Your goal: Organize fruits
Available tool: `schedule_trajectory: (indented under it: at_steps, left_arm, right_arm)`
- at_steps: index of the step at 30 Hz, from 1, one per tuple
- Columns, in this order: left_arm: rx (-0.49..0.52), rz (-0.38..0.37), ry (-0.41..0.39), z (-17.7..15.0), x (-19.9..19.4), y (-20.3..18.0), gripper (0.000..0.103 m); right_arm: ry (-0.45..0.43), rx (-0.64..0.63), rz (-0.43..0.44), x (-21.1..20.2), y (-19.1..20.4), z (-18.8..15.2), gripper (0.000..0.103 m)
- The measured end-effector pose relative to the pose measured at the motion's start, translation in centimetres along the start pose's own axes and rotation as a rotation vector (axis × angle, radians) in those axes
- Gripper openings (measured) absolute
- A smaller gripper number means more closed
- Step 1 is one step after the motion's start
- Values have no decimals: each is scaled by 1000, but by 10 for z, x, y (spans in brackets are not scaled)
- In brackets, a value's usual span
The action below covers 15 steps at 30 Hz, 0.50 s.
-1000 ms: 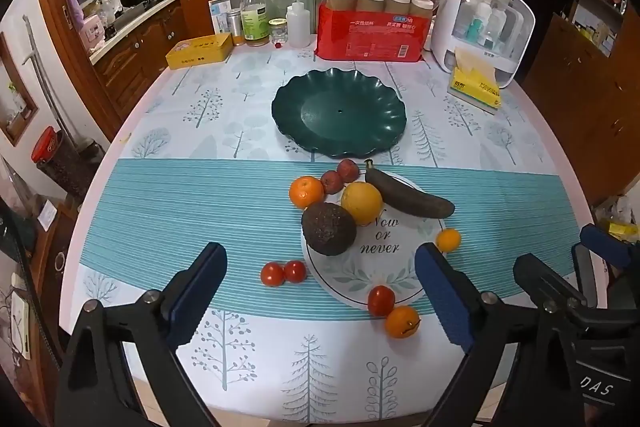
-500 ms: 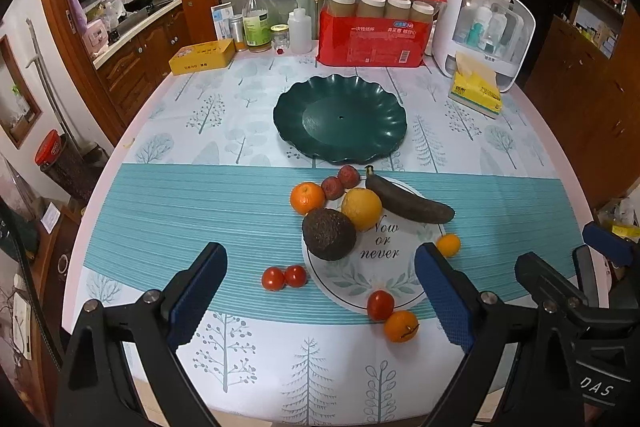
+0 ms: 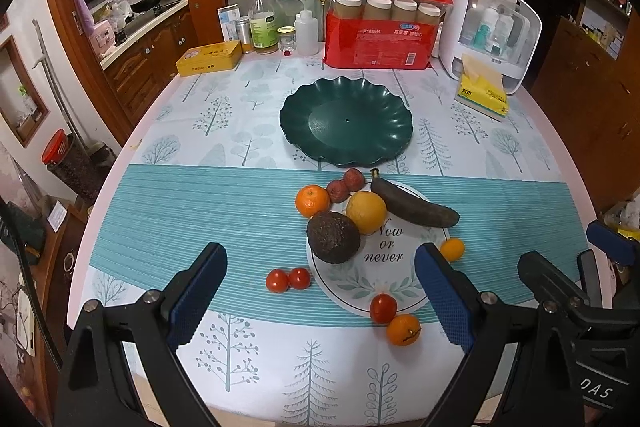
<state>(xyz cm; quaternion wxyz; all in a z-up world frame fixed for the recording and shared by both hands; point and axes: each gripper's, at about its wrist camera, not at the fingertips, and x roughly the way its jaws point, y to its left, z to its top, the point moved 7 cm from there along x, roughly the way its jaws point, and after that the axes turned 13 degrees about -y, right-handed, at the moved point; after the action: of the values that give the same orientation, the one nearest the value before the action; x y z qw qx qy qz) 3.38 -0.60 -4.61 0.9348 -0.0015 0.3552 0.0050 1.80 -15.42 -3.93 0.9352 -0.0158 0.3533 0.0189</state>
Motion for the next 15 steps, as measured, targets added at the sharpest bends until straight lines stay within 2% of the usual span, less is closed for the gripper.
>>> schedule_trajectory:
  at_steps: [15]
  left_arm:
    - [11,3,-12,9,1,-2,94]
  right_arm:
    - [-14,-3,0,0,-2,7,99]
